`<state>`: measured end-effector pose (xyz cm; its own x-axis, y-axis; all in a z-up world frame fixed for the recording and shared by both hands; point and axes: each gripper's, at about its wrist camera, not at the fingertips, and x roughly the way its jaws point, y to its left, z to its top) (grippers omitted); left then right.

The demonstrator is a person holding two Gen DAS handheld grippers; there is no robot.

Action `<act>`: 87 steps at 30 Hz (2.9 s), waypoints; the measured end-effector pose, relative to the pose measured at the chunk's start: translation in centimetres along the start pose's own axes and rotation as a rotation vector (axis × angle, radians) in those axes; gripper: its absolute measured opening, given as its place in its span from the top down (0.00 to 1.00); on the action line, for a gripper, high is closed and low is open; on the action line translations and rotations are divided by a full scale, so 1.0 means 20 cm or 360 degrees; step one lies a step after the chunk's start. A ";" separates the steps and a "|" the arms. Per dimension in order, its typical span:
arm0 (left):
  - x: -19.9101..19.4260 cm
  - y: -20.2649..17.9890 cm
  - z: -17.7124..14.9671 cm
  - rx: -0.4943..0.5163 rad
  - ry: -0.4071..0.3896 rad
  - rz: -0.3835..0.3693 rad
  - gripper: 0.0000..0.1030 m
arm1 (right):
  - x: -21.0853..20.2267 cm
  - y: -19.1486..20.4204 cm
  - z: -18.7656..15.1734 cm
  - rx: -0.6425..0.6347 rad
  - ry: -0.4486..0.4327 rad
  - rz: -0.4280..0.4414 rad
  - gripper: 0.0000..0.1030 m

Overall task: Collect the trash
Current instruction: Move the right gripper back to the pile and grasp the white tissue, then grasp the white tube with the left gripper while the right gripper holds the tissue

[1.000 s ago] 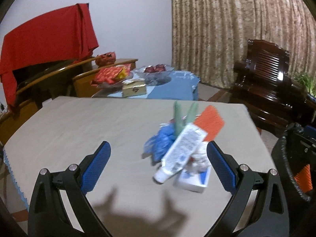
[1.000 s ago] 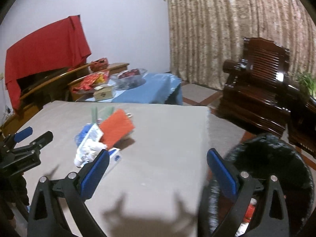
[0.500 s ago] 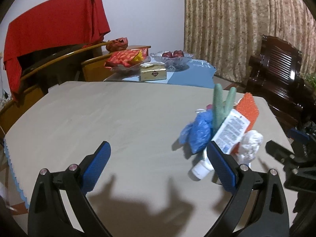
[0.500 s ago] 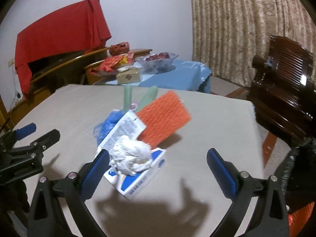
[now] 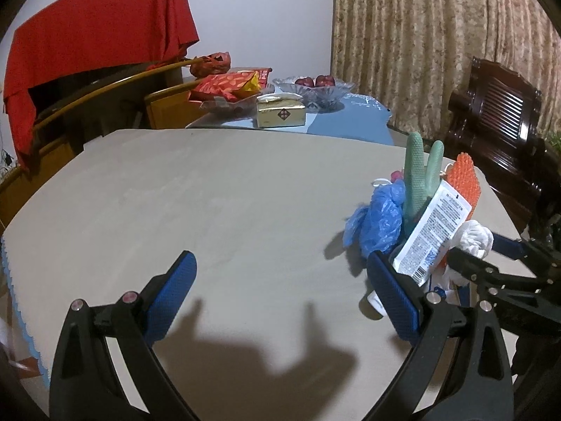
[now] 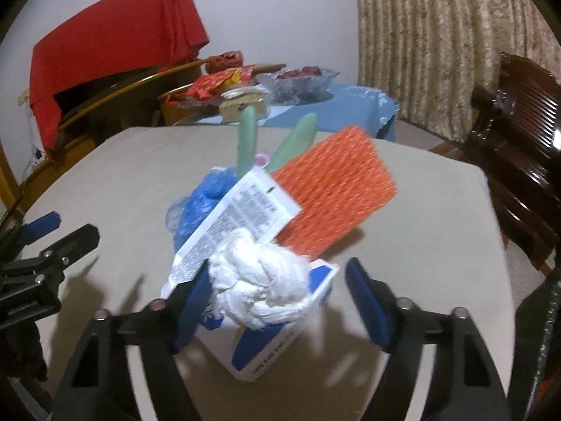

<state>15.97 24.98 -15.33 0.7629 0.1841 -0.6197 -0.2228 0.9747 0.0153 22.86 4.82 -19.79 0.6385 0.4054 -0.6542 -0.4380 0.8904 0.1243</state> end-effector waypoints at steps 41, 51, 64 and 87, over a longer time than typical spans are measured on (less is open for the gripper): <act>0.15 -0.39 -0.22 0.0039 0.0361 -0.0461 0.72 | -0.26 -0.32 -0.13 0.0142 0.0030 -0.0050 0.58; 0.16 -0.38 -0.18 0.0030 0.0313 -0.0366 0.42 | -0.30 -0.34 -0.13 0.0150 0.0026 -0.0069 0.58; 0.31 -0.36 -0.16 0.0018 0.0381 -0.0496 0.53 | -0.28 -0.35 -0.13 0.0160 0.0034 -0.0079 0.58; 0.31 -0.45 -0.17 -0.0051 0.0457 -0.0576 0.66 | -0.33 -0.39 -0.14 0.0168 0.0014 -0.0104 0.58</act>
<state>20.66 16.97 -21.96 0.5971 -0.2139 -0.7731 0.0046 0.9647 -0.2634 20.31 -5.41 -18.43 0.6578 0.3444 -0.6698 -0.3263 0.9319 0.1586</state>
